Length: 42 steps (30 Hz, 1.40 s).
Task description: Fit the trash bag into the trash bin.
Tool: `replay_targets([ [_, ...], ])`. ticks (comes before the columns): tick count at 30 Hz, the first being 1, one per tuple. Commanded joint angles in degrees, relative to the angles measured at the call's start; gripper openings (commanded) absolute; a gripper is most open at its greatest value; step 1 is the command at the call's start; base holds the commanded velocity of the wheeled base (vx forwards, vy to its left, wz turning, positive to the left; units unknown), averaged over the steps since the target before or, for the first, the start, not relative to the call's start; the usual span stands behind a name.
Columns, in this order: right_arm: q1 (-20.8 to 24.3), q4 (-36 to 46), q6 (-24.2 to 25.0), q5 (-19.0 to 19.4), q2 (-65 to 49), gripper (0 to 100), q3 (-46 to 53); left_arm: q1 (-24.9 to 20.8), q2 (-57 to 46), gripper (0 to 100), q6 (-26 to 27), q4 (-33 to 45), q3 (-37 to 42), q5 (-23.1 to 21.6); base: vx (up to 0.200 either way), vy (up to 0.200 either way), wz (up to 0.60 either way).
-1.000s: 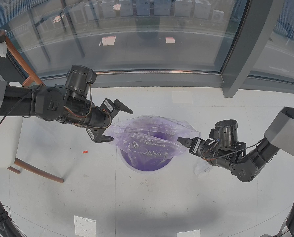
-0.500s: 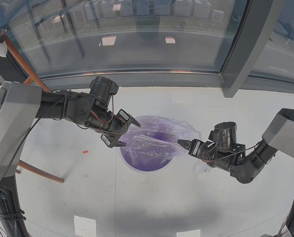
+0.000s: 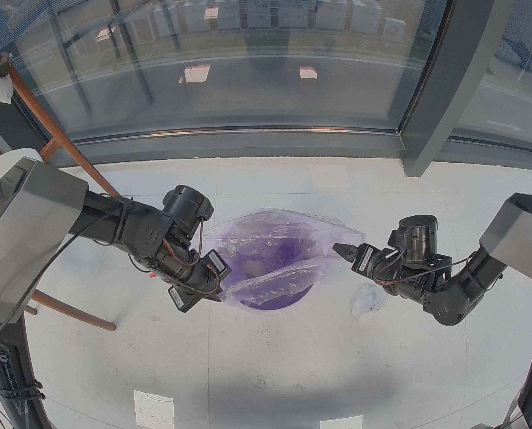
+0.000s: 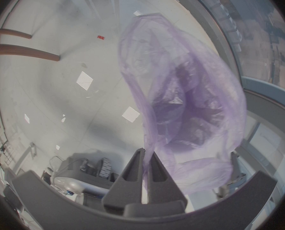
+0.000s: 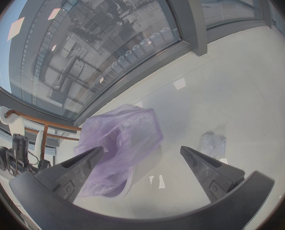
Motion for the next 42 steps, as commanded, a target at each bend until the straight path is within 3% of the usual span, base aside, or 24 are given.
replay_targets([
  [1,0.35,0.11,-0.08,0.00,0.33,100,0.14,-2.71,-0.80,0,0.97,-2.63,4.97,1.13,0.000,0.000,0.00],
  [4,2.72,0.64,0.53,0.18,-0.37,100,-0.57,-3.41,-0.63,0,1.06,-7.55,6.73,2.44,0.000,0.000,0.00],
  [11,8.79,5.65,1.15,0.18,0.15,100,-4.87,-4.47,-0.36,0,0.97,-8.78,7.08,3.15,0.000,0.000,0.00],
  [18,11.60,8.64,6.69,-1.58,1.12,100,-8.21,-4.56,-0.19,0,0.97,-8.96,7.34,3.15,0.000,0.000,0.00],
  [19,11.69,8.64,6.69,-2.63,1.56,0,-8.21,-4.56,-0.19,0,0.97,-8.96,7.43,3.23,0.000,0.000,0.00],
  [34,14.15,8.28,6.77,-4.04,0.68,0,3.39,-4.73,1.39,0,1.41,-10.54,10.59,5.52,0.000,0.000,0.00],
  [42,13.89,7.93,6.25,-4.22,6.39,0,2.77,-7.02,5.97,0,4.66,-12.30,10.68,8.77,0.000,0.000,0.00],
])
